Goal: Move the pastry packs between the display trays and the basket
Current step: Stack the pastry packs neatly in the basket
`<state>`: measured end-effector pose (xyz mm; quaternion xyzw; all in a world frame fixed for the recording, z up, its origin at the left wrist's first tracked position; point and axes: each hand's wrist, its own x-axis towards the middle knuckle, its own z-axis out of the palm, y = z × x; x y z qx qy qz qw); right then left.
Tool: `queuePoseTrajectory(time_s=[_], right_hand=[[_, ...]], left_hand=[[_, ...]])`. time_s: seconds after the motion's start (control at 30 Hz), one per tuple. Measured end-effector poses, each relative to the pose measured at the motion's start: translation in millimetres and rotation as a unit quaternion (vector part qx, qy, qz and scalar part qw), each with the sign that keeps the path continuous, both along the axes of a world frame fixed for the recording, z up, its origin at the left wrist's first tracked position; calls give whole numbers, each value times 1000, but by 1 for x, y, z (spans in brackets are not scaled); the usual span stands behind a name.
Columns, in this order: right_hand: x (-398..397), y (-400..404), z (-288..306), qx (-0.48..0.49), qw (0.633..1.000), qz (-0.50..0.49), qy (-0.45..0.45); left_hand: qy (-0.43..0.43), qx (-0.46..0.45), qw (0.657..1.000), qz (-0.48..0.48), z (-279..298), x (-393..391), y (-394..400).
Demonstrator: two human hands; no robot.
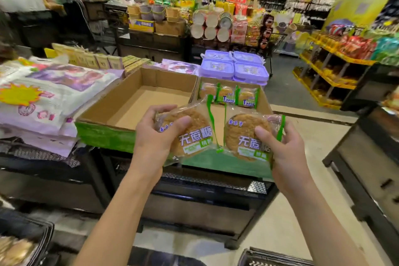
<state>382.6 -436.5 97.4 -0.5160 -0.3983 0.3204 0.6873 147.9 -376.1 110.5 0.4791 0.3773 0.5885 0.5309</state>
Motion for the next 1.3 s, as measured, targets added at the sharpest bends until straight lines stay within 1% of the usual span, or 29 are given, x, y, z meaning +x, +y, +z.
queuePoseTrajectory(time_s=[0.17, 0.27, 0.43, 0.57, 0.67, 0.77, 0.87, 0.97, 1.03, 1.1, 1.13, 1.2, 1.23, 1.27, 1.3], right_hand=[[35, 51, -17, -28, 996, -53, -69], [67, 90, -29, -45, 993, -75, -74], [128, 177, -49, -81, 991, -83, -70], [181, 248, -65, -117, 987, -66, -83], [212, 301, -85, -159, 980, -71, -101], [236, 347, -107, -198, 965, -86, -147], [250, 388, -120, -217, 958, -81, -169], [260, 417, -129, -247, 937, -81, -232], [269, 431, -139, -259, 911, -94, -306], [275, 436, -145, -270, 872, -101, -396], [276, 437, -148, -274, 840, -104, -456], [275, 439, -154, -274, 752, -116, -589], [274, 441, -155, -273, 714, -124, -632], [273, 443, -156, -276, 686, -130, -661], [273, 445, -156, -283, 662, -134, -681]], left_hand=[[45, -6, 998, -50, -12, 33, 78], [105, 8, 992, -68, -24, 58, 129], [173, 16, 982, -72, -53, 113, 226], [225, 19, 969, -104, -69, 162, 299], [278, 22, 952, -129, -90, 192, 347], [333, 19, 931, -147, -112, 213, 385], [373, 40, 914, -153, -124, 234, 418], [411, 55, 895, -161, -134, 257, 448], [438, 77, 878, -178, -141, 274, 467], [469, 118, 852, -200, -146, 290, 481], [484, 137, 839, -206, -149, 297, 487], [515, 176, 816, -196, -154, 306, 496], [537, 207, 797, -180, -158, 309, 498], [567, 245, 770, -158, -161, 311, 501], [602, 285, 734, -132, -165, 312, 503]])
